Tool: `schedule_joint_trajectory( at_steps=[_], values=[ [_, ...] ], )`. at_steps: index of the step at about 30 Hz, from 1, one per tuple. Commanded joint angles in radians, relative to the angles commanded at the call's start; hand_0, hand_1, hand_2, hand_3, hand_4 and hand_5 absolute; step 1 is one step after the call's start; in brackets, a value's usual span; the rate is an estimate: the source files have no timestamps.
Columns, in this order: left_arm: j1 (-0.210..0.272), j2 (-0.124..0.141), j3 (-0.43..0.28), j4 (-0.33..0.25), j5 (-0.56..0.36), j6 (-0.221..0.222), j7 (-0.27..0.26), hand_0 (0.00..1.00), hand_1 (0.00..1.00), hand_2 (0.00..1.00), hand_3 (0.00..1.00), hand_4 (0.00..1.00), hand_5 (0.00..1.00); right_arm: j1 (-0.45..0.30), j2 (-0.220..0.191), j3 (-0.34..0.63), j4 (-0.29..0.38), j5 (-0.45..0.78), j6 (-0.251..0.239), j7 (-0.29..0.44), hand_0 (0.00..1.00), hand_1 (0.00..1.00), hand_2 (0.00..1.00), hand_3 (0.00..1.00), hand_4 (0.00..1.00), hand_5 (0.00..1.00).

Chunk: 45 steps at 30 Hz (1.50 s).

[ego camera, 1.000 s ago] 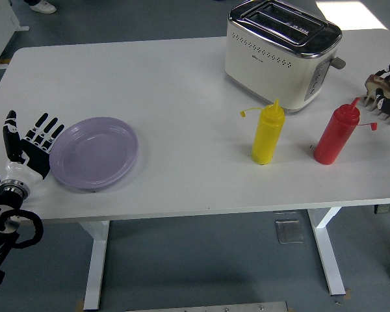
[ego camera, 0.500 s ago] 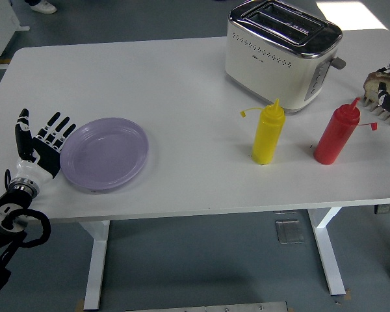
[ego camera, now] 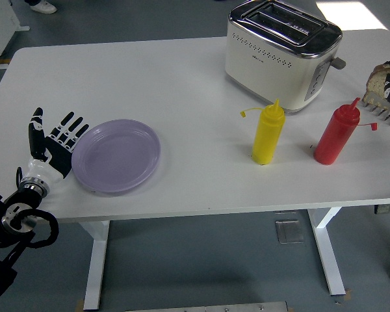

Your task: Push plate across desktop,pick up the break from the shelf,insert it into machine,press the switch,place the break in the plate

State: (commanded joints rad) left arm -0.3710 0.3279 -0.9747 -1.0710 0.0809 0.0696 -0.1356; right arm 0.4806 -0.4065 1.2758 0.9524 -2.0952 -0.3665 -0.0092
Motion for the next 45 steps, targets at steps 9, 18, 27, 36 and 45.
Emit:
schedule_joint_trajectory(
  at_steps=[9, 18, 27, 36, 45],
  values=[
    [-0.004, 0.000, 0.017, -0.025, -0.004, 0.001, 0.004, 0.848, 0.774, 0.719, 0.719, 0.806, 0.998, -0.004, -0.006, -0.005, 0.040, 0.105, -0.039, -0.020, 0.450, 0.531, 0.505, 0.515, 0.268, 0.002],
    [-0.024, -0.004, 0.055, -0.042, -0.016, 0.003, 0.005, 0.851, 0.776, 0.724, 0.722, 0.804, 0.998, -0.005, -0.010, -0.006, 0.066, 0.149, -0.055, -0.027, 0.424, 0.520, 0.498, 0.486, 0.255, 0.002],
    [-0.053, -0.012, 0.098, -0.055, -0.028, 0.004, 0.006, 0.853, 0.780, 0.725, 0.725, 0.799, 0.998, 0.000, -0.019, -0.005, 0.115, 0.184, -0.073, -0.044, 0.397, 0.504, 0.477, 0.448, 0.222, 0.002],
    [-0.076, -0.016, 0.134, -0.072, -0.038, 0.007, 0.009, 0.854, 0.783, 0.728, 0.729, 0.794, 0.998, 0.016, -0.045, -0.014, 0.193, 0.235, -0.080, -0.097, 0.409, 0.481, 0.459, 0.407, 0.165, 0.002],
    [-0.095, -0.015, 0.170, -0.103, -0.043, 0.009, 0.018, 0.855, 0.785, 0.729, 0.730, 0.787, 0.998, 0.039, -0.075, -0.025, 0.271, 0.290, -0.062, -0.144, 0.394, 0.479, 0.459, 0.404, 0.197, 0.002]
  ],
)
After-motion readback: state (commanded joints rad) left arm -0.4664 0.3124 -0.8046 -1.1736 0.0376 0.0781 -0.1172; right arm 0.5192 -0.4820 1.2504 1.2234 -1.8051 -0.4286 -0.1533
